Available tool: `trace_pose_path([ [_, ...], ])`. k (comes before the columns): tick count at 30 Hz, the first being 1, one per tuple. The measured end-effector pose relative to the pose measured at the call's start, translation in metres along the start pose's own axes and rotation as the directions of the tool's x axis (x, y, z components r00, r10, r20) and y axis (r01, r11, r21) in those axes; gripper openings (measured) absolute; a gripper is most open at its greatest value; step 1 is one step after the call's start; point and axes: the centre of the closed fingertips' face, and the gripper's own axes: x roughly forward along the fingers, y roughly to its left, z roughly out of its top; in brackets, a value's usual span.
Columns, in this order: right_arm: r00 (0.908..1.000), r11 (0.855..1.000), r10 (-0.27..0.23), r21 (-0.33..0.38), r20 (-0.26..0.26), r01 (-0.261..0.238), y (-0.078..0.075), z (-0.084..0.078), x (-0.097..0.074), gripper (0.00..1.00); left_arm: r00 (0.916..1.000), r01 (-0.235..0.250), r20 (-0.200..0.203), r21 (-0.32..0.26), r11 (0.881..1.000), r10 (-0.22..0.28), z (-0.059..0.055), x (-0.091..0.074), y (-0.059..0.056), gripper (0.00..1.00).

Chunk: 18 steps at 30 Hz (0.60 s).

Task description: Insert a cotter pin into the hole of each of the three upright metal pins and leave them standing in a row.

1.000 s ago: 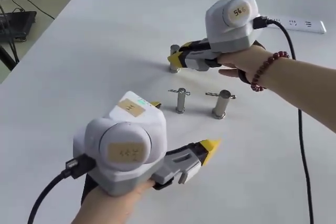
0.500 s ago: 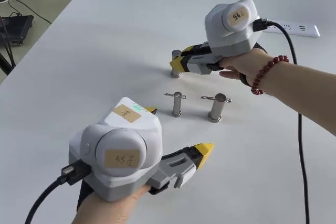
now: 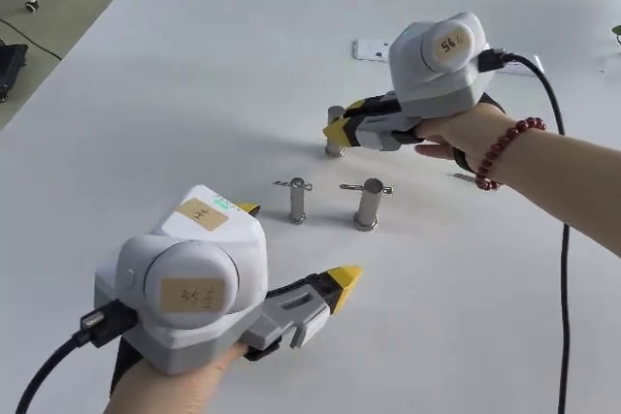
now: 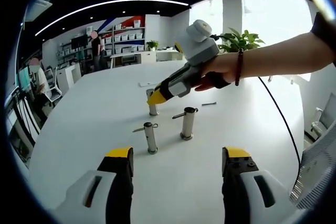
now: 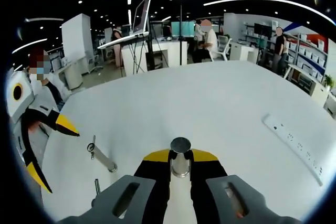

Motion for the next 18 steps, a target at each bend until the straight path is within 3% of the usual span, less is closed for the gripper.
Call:
trace_pose_path([
  [11, 0.9994, 0.999, -0.033, 0.031, -0.011, 0.033, -0.004, -0.024, -0.032, 0.08, 1.0000, -0.003, 0.008, 0.023, 1.000, 0.003, 0.004, -0.006, -0.001, 0.66],
  [18, 0.9980, 0.998, -0.060, 0.030, -0.021, 0.061, 0.001, -0.036, -0.054, 0.08, 1.0000, 0.004, 0.003, 0.030, 1.000, -0.004, 0.003, -0.007, -0.002, 0.66],
])
